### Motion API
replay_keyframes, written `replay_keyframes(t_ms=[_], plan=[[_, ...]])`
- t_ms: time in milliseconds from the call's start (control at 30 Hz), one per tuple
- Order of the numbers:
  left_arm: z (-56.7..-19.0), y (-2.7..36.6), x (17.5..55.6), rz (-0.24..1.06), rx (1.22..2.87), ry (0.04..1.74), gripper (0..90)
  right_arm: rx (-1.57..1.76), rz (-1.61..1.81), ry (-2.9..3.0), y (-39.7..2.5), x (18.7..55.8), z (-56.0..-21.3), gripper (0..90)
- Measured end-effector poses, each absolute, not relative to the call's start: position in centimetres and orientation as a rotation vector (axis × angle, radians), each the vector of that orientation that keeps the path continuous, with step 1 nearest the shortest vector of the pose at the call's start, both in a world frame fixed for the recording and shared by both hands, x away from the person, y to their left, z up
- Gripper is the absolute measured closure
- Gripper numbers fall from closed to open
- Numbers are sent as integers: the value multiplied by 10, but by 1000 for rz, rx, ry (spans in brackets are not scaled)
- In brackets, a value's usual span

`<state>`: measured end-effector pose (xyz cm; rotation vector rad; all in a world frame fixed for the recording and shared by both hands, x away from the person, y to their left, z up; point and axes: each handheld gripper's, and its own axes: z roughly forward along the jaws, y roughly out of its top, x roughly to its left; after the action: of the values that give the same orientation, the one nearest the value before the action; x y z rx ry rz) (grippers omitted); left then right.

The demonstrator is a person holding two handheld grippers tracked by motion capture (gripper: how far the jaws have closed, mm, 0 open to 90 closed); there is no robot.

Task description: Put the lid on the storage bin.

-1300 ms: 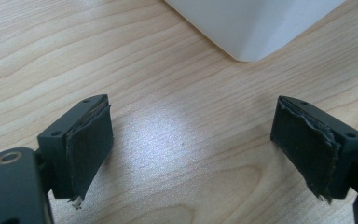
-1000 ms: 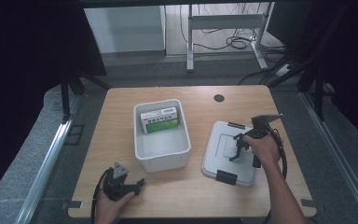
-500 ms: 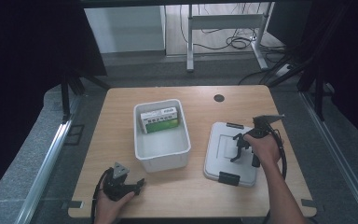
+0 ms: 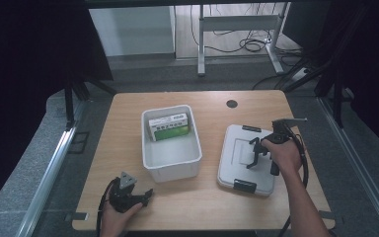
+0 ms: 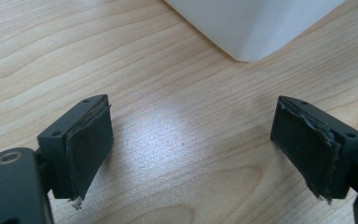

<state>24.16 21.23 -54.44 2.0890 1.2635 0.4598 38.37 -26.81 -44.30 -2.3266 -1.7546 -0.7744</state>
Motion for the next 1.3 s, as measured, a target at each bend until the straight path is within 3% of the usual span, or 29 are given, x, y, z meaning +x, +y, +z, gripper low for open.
replay_keyframes(t_ms=[1300], plan=[[-544,212,242,461,2087,1263,128,-2201,-951,-1870,-246,379,-367,844]])
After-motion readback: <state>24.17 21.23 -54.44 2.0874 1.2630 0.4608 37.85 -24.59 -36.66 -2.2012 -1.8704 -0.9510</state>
